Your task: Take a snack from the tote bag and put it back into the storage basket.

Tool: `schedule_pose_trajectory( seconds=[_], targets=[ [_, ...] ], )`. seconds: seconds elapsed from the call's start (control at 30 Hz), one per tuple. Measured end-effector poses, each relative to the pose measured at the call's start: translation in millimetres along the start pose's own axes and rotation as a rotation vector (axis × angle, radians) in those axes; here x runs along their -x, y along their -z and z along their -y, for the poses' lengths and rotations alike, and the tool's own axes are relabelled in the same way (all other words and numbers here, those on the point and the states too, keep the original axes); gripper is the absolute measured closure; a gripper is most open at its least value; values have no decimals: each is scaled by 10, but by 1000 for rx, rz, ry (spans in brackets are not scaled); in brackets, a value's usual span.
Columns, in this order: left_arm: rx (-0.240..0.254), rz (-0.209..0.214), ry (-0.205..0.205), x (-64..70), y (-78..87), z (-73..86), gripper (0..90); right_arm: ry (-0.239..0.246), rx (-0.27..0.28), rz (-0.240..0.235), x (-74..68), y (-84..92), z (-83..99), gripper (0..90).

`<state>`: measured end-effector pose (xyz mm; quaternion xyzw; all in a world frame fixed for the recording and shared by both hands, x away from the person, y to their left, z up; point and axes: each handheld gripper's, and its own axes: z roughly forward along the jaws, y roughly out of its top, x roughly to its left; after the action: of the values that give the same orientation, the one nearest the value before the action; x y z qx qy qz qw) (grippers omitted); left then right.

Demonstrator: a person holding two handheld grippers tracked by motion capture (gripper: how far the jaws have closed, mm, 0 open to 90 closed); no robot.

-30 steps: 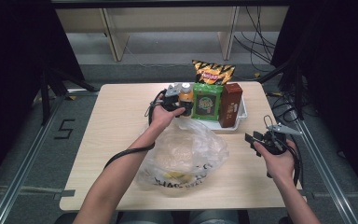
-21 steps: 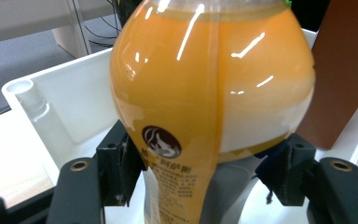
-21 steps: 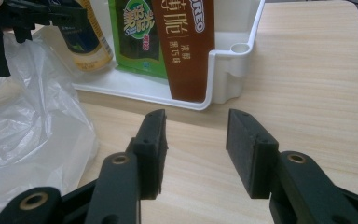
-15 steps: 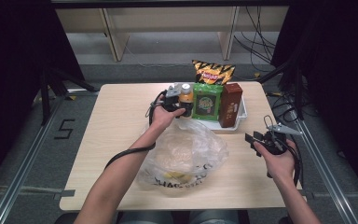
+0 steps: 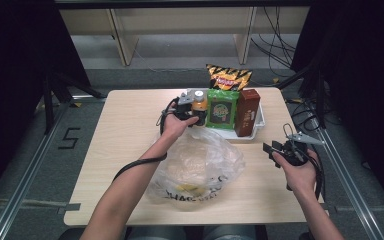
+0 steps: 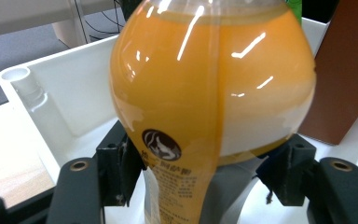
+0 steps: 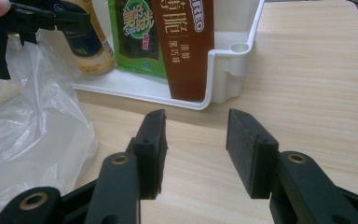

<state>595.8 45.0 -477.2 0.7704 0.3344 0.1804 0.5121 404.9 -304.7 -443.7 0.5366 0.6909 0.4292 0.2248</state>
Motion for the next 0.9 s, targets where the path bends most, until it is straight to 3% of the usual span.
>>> schedule_pose_trajectory(
  seconds=[0.57,0.6,0.7,0.73,0.8,0.9],
  targets=[
    [-9,-3,10,-19,-18,30,362,-8,-8,-4,-4,5,2,580],
    [-9,-4,10,-20,-17,30,362,-42,-19,-3,-32,15,3,579],
    [-9,-4,15,-18,-11,40,359,-1,-6,3,-4,10,0,578],
    [-8,-5,19,-15,-9,43,358,-44,-20,-4,-35,16,3,578],
    [-10,-5,21,-13,-3,48,356,-4,-8,3,-9,8,1,577],
    [-13,-8,23,-18,6,48,354,-2,-2,0,-12,5,1,575]
  ],
)
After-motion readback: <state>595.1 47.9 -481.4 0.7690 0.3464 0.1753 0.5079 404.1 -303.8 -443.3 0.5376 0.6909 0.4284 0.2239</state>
